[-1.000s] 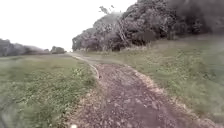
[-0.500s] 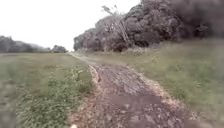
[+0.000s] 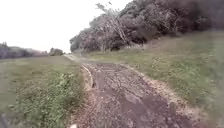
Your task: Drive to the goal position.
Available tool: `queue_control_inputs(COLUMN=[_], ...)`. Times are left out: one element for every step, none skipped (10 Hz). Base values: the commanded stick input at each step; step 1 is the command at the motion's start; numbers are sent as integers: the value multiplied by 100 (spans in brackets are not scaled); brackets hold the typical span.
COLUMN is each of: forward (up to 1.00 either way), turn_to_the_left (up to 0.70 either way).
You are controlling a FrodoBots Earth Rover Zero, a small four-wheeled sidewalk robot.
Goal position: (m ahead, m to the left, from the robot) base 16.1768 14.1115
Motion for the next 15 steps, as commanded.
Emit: queue_control_inputs(forward=[85, 85, 85, 85, 85, 85, 85, 85, 85, 85, 85, 85, 85, 85, 85], turn_to_the_left=[-2, -2, -2, -3, -3, -3, -3, -3, -3, -3, -3, -3, -3, -1, 0])
